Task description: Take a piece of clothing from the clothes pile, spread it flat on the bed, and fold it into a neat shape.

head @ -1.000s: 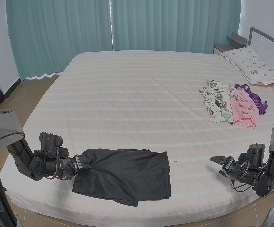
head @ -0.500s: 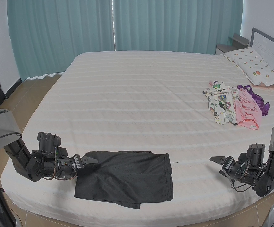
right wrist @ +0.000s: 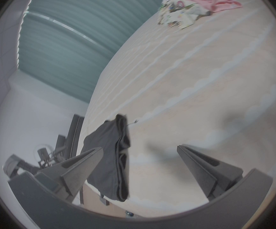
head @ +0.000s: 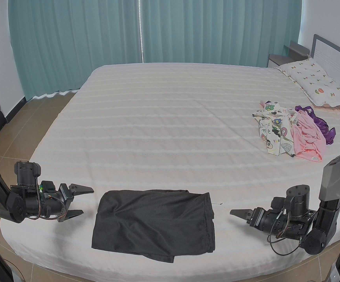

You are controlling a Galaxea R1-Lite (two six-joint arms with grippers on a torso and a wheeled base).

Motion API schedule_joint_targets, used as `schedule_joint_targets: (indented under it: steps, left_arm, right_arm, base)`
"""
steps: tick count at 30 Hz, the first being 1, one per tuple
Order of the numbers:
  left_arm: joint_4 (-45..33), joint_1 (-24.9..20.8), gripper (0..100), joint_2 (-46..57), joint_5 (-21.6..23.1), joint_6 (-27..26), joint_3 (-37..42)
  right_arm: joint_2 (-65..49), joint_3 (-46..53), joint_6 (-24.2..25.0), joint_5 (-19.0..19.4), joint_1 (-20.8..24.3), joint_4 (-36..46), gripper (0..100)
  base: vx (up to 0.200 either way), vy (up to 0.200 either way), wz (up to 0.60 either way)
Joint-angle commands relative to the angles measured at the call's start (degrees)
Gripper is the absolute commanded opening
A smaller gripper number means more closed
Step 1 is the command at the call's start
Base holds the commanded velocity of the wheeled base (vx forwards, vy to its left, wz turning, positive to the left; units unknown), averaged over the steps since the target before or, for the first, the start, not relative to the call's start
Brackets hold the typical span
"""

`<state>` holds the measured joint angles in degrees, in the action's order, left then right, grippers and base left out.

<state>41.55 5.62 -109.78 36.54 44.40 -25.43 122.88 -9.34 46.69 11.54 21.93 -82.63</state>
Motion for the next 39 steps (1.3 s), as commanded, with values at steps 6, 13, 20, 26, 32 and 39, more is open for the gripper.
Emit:
schedule_joint_targets:
  steps: [6,13,20,26,32,39]
  left_arm:
    - [-0.15,7.48,100,0.26,6.71,-2.74,2.75]
    - [-0.32,7.3,100,-0.7,6.71,-2.74,2.67]
    - [-0.15,7.3,100,-0.88,6.71,-2.74,2.75]
    - [-0.15,7.3,100,-0.97,6.71,-2.74,2.75]
    - [-0.15,7.3,100,-0.97,6.71,-2.74,2.75]
    - [-0.15,7.3,100,-0.97,6.71,-2.74,2.67]
  right_arm:
    - [6.23,-5.78,-4.24,-0.12,12.35,1.42,100]
    - [7.02,-6.13,-4.59,-0.12,13.23,1.86,100]
    - [7.55,-5.6,-5.91,-0.12,17.27,1.94,100]
    - [7.46,-1.65,-6.88,-1.79,17.27,1.77,0]
    - [7.02,1.78,-8.72,-1.96,16.92,0.54,0]
    - [7.9,4.24,-9.6,-1.96,16.48,-4.03,0]
  base:
    - [0.0,0.0,0.0]
    - [0.0,0.0,0.0]
    - [0.0,0.0,0.0]
    - [0.0,0.0,0.0]
    - [0.0,0.0,0.0]
    - [0.0,0.0,0.0]
